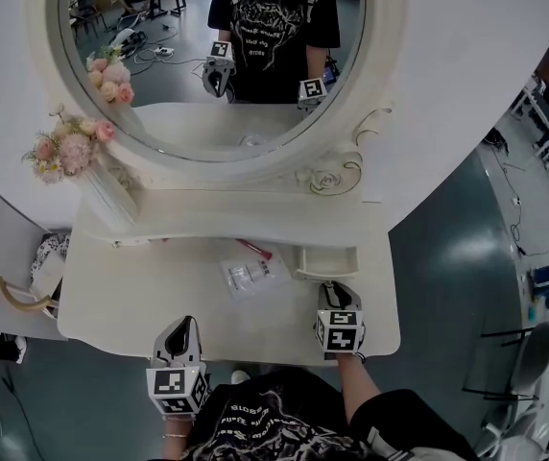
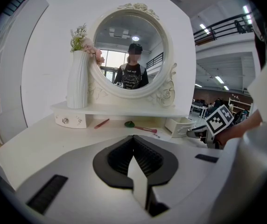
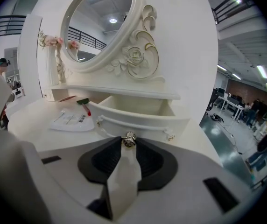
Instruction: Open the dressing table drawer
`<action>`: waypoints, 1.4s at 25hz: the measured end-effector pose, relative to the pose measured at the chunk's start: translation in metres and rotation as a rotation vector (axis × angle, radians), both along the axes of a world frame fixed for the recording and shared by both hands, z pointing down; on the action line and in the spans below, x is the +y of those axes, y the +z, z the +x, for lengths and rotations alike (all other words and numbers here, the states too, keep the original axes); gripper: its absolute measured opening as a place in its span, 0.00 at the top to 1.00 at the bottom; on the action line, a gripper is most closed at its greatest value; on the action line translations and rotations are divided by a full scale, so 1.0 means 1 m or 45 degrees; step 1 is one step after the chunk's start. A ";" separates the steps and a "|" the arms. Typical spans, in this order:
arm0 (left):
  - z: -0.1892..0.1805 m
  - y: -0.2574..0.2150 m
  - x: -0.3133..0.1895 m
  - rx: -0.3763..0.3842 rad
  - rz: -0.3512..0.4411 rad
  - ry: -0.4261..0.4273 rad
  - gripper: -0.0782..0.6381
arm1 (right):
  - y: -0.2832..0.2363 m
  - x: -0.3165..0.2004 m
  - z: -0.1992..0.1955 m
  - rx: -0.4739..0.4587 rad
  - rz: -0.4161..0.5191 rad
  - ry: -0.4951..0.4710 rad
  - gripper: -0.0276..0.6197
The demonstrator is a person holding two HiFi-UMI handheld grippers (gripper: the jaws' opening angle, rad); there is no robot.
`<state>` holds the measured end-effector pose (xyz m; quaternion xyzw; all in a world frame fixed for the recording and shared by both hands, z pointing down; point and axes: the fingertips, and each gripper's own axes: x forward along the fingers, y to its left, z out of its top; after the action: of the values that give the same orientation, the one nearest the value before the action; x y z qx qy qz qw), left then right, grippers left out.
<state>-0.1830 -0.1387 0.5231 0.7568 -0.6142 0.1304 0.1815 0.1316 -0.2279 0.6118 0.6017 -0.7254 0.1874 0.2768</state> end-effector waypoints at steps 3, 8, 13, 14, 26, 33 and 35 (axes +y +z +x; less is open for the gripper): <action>-0.001 -0.001 0.000 0.001 0.003 -0.005 0.87 | -0.002 0.000 -0.001 -0.021 0.016 -0.001 0.78; -0.002 0.000 0.000 0.004 0.006 -0.013 0.87 | -0.004 0.001 -0.006 -0.079 0.028 -0.018 0.66; 0.002 0.001 -0.001 0.007 0.006 0.003 0.87 | -0.006 0.005 -0.008 -0.115 0.023 -0.019 0.61; 0.002 0.001 -0.001 0.008 0.006 0.005 0.87 | -0.006 0.006 -0.009 -0.126 0.022 -0.021 0.61; 0.008 0.000 0.000 0.060 0.020 0.008 0.87 | -0.022 0.024 -0.019 -0.166 0.051 -0.070 0.59; 0.009 0.004 0.006 0.042 -0.002 0.026 0.87 | -0.037 0.029 -0.032 -0.128 0.112 -0.140 0.63; 0.011 0.005 0.008 0.041 -0.004 0.035 0.87 | -0.042 0.030 -0.037 -0.122 0.134 -0.157 0.69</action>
<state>-0.1722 -0.1306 0.5278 0.7668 -0.6007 0.1216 0.1908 0.0946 -0.1983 0.5700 0.5601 -0.7823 0.1603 0.2206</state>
